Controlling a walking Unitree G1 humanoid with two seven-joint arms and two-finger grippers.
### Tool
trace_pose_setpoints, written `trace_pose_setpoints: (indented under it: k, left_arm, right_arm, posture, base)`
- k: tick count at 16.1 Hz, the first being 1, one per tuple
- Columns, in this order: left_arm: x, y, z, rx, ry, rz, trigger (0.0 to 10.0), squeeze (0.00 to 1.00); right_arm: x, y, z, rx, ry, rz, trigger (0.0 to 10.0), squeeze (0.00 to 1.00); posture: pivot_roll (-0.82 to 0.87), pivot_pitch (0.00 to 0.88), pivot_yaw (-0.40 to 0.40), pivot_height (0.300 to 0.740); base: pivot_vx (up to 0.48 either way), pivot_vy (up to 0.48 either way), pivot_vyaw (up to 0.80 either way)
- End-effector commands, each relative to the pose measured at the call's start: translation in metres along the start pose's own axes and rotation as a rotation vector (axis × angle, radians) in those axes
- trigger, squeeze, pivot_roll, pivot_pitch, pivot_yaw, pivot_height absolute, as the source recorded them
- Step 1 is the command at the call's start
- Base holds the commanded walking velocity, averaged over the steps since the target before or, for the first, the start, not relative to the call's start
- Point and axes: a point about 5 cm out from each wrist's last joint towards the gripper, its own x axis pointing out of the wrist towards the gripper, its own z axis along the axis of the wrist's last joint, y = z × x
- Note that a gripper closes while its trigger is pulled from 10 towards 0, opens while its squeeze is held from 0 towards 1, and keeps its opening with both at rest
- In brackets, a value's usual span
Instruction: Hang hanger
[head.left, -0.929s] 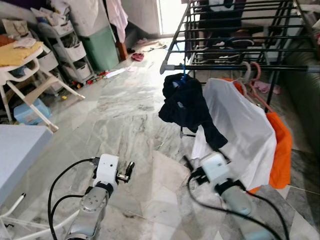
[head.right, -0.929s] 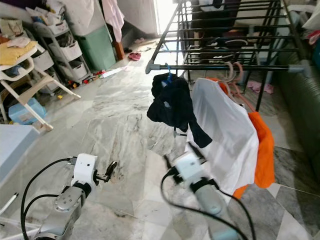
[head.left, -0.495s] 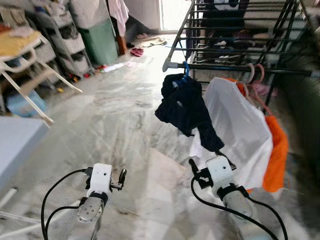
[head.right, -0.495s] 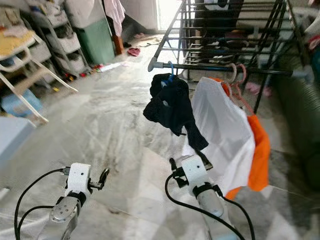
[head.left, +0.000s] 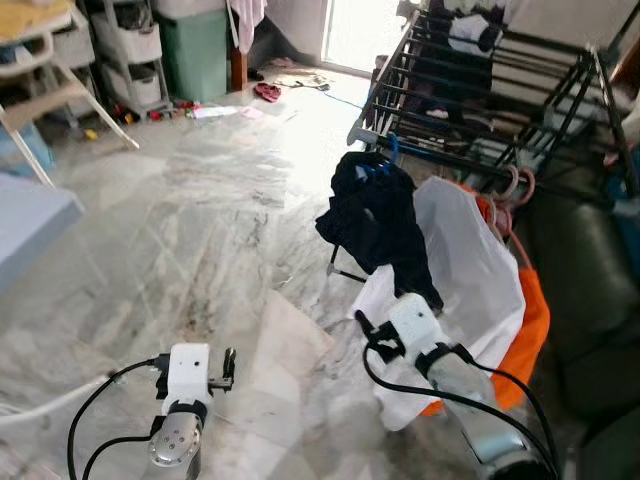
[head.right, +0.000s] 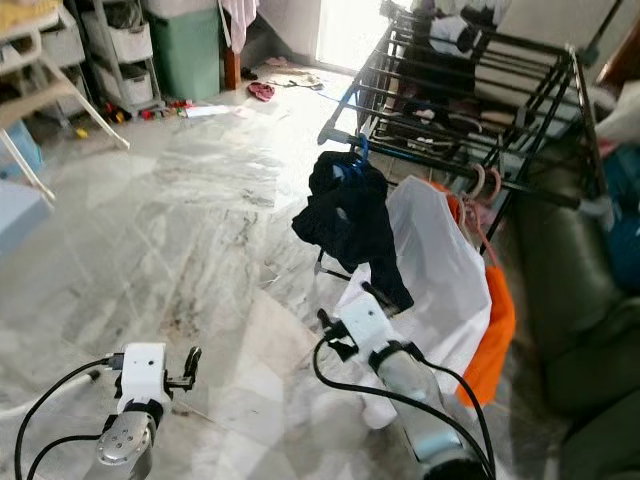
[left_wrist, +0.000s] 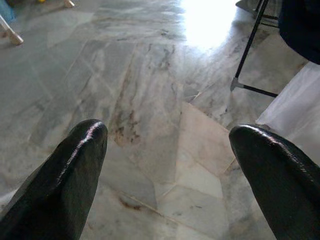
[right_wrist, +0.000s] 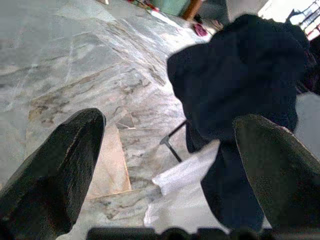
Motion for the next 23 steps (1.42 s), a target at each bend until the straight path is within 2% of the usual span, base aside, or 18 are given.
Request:
trace_pose_setpoints:
  k: [1, 2, 3, 4, 6, 7, 9, 10, 13, 15, 16, 18, 20, 21, 23]
  left_arm:
    - [0.004, -0.002, 0.006, 0.01, -0.023, -0.004, 10.0, 0.0]
    - [0.005, 0.0, 0.008, 0.015, -0.025, -0.004, 10.0, 0.0]
    - [0.004, 0.0, 0.007, 0.002, -0.023, -0.004, 10.0, 0.0]
    - [0.006, 0.0, 0.007, -0.003, -0.016, -0.007, 10.0, 0.0]
    - [0.01, -0.006, 0.01, 0.023, -0.025, -0.027, 10.0, 0.0]
    - [0.014, -0.01, 0.015, 0.004, -0.035, -0.033, 10.0, 0.0]
    - [0.015, -0.013, 0.016, 0.003, -0.03, -0.041, 10.0, 0.0]
    - [0.016, -0.012, 0.015, 0.003, -0.027, -0.042, 10.0, 0.0]
    - [0.019, -0.004, 0.011, 0.012, -0.001, -0.013, 10.0, 0.0]
    - [0.02, -0.007, 0.018, 0.03, -0.041, -0.017, 10.0, 0.0]
    - [0.018, -0.009, 0.024, -0.019, -0.07, -0.062, 10.0, 0.0]
    - [0.012, -0.008, 0.024, -0.009, -0.102, -0.135, 10.0, 0.0]
    - [-0.005, -0.013, 0.02, -0.065, -0.119, -0.298, 10.0, 0.0]
    - [-0.013, -0.014, 0.02, -0.067, -0.125, -0.346, 10.0, 0.0]
    - [-0.019, -0.012, 0.022, -0.043, -0.127, -0.378, 10.0, 0.0]
  right_arm:
    - [-0.002, 0.0, -0.009, -0.011, 0.036, 0.02, 10.0, 0.0]
    - [0.0, 0.0, -0.017, -0.011, 0.059, -0.006, 10.0, 0.0]
    - [0.001, -0.001, -0.018, 0.018, 0.057, -0.03, 10.0, 0.0]
    - [0.0, -0.003, -0.02, 0.031, 0.056, -0.058, 10.0, 0.0]
    - [-0.004, -0.012, -0.029, 0.073, 0.075, -0.145, 10.0, 0.0]
    - [-0.01, -0.018, -0.032, 0.079, 0.077, -0.19, 10.0, 0.0]
    - [-0.016, -0.02, -0.041, 0.113, 0.098, -0.236, 10.0, 0.0]
    - [-0.015, -0.019, -0.042, 0.12, 0.099, -0.245, 10.0, 0.0]
    - [-0.007, 0.003, -0.037, 0.167, 0.083, -0.252, 10.0, 0.0]
    - [-0.006, 0.005, -0.03, 0.167, 0.048, -0.259, 10.0, 0.0]
    - [-0.009, -0.002, -0.03, 0.153, 0.036, -0.286, 10.0, 0.0]
    - [-0.015, -0.014, -0.035, 0.137, 0.059, -0.345, 10.0, 0.0]
    - [-0.031, -0.036, -0.039, 0.08, 0.07, -0.46, 10.0, 0.0]
    - [-0.038, -0.044, -0.04, 0.077, 0.074, -0.511, 10.0, 0.0]
    - [-0.05, -0.05, -0.043, 0.096, 0.078, -0.559, 10.0, 0.0]
  posture:
    - [-0.03, 0.0, -0.138, 0.74]
    - [-0.04, 0.0, -0.077, 0.74]
    - [-0.04, 0.0, -0.067, 0.74]
    - [-0.06, 0.0, -0.013, 0.74]
    - [-0.08, 0.0, 0.02, 0.74]
    - [-0.1, 0.0, 0.037, 0.74]
    - [-0.12, 0.0, 0.067, 0.74]
    - [-0.13, 0.0, 0.077, 0.74]
    - [-0.16, 0.0, 0.098, 0.74]
    - [-0.14, 0.0, 0.099, 0.74]
    - [-0.14, 0.0, 0.097, 0.74]
    - [-0.15, 0.0, 0.086, 0.74]
    - [-0.17, 0.0, 0.086, 0.74]
    - [-0.17, 0.0, 0.094, 0.74]
    - [-0.18, 0.0, 0.107, 0.74]
  base:
    - [0.0, 0.0, 0.0]
    - [0.0, 0.0, 0.0]
    - [0.0, 0.0, 0.0]
    - [0.0, 0.0, 0.0]
    - [0.0, 0.0, 0.0]
    - [0.0, 0.0, 0.0]
    - [0.0, 0.0, 0.0]
    - [0.0, 0.0, 0.0]
    - [0.0, 0.0, 0.0]
    - [0.0, 0.0, 0.0]
    - [0.0, 0.0, 0.0]
    - [0.0, 0.0, 0.0]
    - [0.0, 0.0, 0.0]
    - [0.0, 0.0, 0.0]
    - [0.0, 0.0, 0.0]
